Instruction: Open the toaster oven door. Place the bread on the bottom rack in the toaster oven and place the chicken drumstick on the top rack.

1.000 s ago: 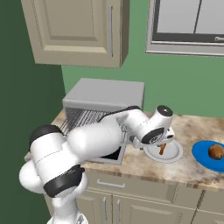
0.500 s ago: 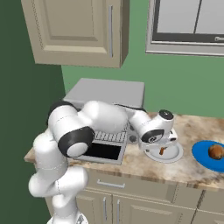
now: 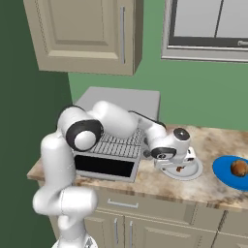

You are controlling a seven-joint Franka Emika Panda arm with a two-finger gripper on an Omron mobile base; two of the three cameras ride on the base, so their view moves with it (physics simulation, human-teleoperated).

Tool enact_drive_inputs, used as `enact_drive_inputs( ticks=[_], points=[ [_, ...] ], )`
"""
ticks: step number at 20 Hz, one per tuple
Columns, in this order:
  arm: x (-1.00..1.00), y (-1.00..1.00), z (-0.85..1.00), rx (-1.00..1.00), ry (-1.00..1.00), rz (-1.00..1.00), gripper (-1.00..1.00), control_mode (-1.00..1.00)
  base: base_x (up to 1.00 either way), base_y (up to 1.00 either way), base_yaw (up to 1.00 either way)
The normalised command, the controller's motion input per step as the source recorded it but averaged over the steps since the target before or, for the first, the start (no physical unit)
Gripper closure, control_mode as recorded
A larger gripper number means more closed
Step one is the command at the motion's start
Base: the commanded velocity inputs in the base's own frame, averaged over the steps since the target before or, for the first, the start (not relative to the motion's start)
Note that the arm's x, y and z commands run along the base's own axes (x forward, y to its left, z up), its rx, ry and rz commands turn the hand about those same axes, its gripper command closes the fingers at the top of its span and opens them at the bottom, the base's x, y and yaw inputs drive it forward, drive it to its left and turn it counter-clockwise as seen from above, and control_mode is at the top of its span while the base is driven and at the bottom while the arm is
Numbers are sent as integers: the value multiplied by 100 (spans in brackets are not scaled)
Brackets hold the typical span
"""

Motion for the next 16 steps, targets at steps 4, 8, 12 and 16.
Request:
enact_drive_inputs(
  ticks=[4, 8, 12, 16],
  points=[
    [38, -72, 40, 30, 8, -1, -100, -100, 0, 0, 0],
    [4, -89, 41, 33, 7, 0, -100, -100, 0, 0, 0],
    [-13, -99, 76, 41, 0, 0, -100, -100, 0, 0, 0],
    [-1, -57, 11, 28, 7, 0, -100, -100, 0, 0, 0]
  ],
)
